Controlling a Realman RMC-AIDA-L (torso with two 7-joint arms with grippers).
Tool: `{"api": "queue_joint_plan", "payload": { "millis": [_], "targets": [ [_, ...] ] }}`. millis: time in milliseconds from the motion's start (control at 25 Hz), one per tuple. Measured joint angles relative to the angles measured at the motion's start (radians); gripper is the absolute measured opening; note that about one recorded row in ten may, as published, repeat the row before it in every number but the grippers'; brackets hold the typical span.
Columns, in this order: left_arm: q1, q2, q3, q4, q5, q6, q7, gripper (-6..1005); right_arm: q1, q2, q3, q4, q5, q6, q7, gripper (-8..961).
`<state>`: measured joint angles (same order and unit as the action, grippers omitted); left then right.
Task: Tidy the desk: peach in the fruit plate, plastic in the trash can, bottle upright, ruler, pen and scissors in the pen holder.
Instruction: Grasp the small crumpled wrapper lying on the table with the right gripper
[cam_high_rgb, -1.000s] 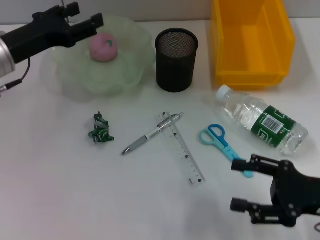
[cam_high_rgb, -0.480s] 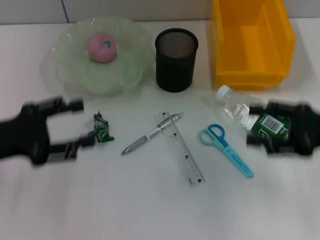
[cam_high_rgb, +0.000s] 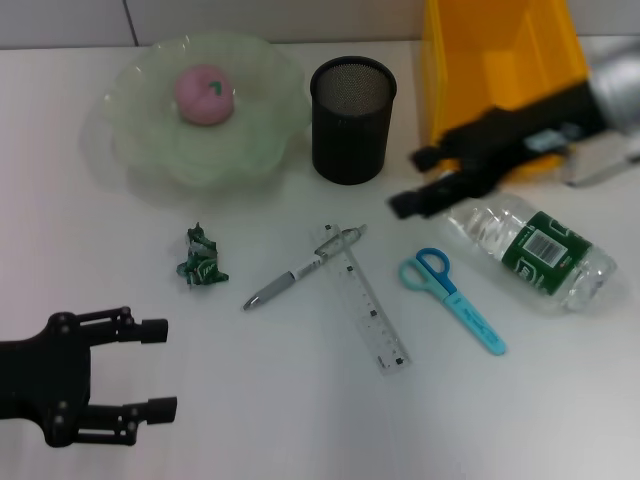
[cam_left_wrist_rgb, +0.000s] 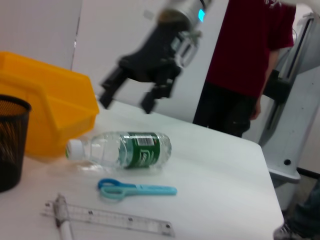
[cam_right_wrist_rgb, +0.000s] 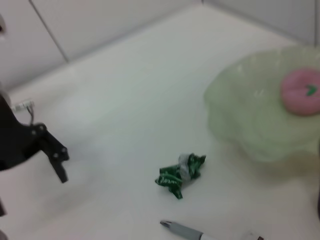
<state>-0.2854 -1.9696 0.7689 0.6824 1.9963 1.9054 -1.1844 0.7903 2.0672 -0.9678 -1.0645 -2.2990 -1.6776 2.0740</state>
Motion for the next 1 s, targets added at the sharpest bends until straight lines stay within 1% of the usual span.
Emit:
{"api": "queue_joint_plan", "payload": {
  "millis": [120, 200, 280, 360, 440, 560, 600, 640, 760, 800, 840, 880, 960, 1000],
  "targets": [
    [-0.001, -0.002, 0.0, 0.001, 0.01, 0.006, 0.0, 831, 0.099, 0.01, -0.124, 0.043, -0.066, 0.079, 0.077, 804],
    [-0.001, -0.002, 0.0, 0.001, 0.01, 0.006, 0.0, 831, 0.146, 0.015, -0.184, 0.091, -0.069, 0.128, 0.091, 804],
    [-0.004, -0.004, 0.0, 0.004, 0.019, 0.017, -0.001, 830, 0.189, 0.02, -0.247, 0.16, -0.047, 0.202, 0.093, 804],
    [-0.004, -0.004, 0.0, 0.004, 0.019, 0.018, -0.003, 830, 0.216, 0.023, -0.312, 0.224, 0.003, 0.282, 0.09, 804],
    [-0.004, -0.003, 0.0, 0.003, 0.02, 0.018, -0.004, 830, 0.227, 0.023, -0.39, 0.277, 0.08, 0.375, 0.072, 803],
    [-0.005, -0.001, 0.0, 0.002, 0.02, 0.018, -0.006, 829, 0.223, 0.023, -0.483, 0.309, 0.2, 0.469, 0.025, 803],
    [-0.005, 0.0, -0.001, 0.004, 0.02, 0.019, -0.009, 829, 0.221, 0.023, -0.538, 0.324, 0.275, 0.509, 0.002, 803],
    [-0.005, 0.0, -0.001, 0.004, 0.02, 0.019, -0.009, 829, 0.221, 0.023, -0.538, 0.324, 0.275, 0.509, 0.002, 803],
    [-0.008, 0.0, -0.002, 0.005, 0.021, 0.019, -0.01, 829, 0.221, 0.025, -0.63, 0.344, 0.347, 0.568, -0.017, 802],
    [-0.01, 0.0, -0.002, 0.005, 0.021, 0.019, -0.01, 829, 0.22, 0.025, -0.712, 0.367, 0.414, 0.625, -0.037, 802],
    [-0.013, 0.0, -0.002, 0.005, 0.022, 0.019, -0.01, 829, 0.22, 0.025, -0.712, 0.367, 0.414, 0.625, -0.037, 802],
    [-0.014, 0.0, -0.001, 0.005, 0.024, 0.018, -0.01, 829, 0.22, 0.025, -0.754, 0.378, 0.447, 0.648, -0.048, 802],
    [-0.017, -0.001, -0.002, 0.005, 0.028, 0.019, -0.01, 829, 0.216, 0.025, -0.847, 0.394, 0.529, 0.708, -0.074, 802],
    [-0.018, -0.002, -0.004, 0.005, 0.029, 0.019, -0.01, 829, 0.205, 0.025, -0.924, 0.397, 0.595, 0.758, -0.099, 802]
  ]
}}
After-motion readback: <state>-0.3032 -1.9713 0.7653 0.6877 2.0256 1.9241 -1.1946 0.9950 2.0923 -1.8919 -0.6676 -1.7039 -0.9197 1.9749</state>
